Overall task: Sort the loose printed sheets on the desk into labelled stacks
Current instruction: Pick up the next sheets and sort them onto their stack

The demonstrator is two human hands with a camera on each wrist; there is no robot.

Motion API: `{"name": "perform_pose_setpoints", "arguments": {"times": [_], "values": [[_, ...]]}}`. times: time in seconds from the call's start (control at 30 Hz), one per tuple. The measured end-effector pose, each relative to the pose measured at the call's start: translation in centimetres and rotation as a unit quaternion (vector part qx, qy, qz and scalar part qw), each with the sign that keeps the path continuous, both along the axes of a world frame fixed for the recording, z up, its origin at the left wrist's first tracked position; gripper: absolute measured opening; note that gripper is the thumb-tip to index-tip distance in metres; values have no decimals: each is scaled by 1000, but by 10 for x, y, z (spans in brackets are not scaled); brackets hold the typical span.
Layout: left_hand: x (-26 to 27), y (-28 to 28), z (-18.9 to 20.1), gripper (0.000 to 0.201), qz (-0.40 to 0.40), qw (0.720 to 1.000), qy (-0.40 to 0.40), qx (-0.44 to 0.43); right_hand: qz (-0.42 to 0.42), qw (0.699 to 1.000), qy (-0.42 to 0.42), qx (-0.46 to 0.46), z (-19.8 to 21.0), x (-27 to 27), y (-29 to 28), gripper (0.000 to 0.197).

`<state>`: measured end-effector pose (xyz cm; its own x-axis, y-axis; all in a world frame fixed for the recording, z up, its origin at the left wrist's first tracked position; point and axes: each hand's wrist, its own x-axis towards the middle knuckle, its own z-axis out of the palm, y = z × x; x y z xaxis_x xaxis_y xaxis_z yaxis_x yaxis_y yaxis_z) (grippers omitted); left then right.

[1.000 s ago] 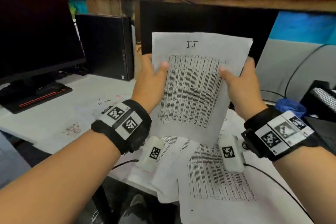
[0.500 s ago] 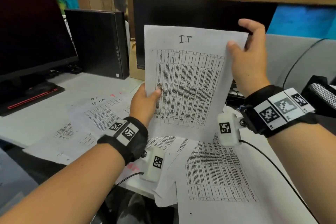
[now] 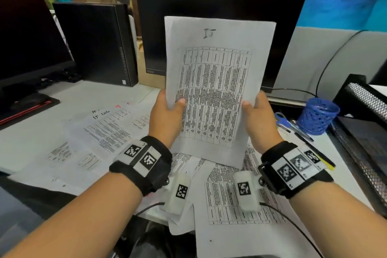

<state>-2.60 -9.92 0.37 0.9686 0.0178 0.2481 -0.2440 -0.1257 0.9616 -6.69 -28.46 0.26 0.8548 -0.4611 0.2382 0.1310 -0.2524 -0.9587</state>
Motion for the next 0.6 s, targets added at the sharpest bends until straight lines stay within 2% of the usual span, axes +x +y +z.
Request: {"name": "perform_pose_setpoints", "arguments": {"times": [0.17,0.33,0.43,0.6], "values": [[-2,-1,-8,12,32,999,3,9,-3,1000,16,21,-1,-9,-6,25],[-7,-4,2,20,50,998,-6,-30,20,996,82,-2,-9,-32,-18,27],[-14,-6,7,26,38,998,-6,-45,28,992,121,-33,-22,-52,-27,30],[-26,-18,1,24,-17,995,57,-74,33,988,140,-56,-31,-87,-39,27]]}}
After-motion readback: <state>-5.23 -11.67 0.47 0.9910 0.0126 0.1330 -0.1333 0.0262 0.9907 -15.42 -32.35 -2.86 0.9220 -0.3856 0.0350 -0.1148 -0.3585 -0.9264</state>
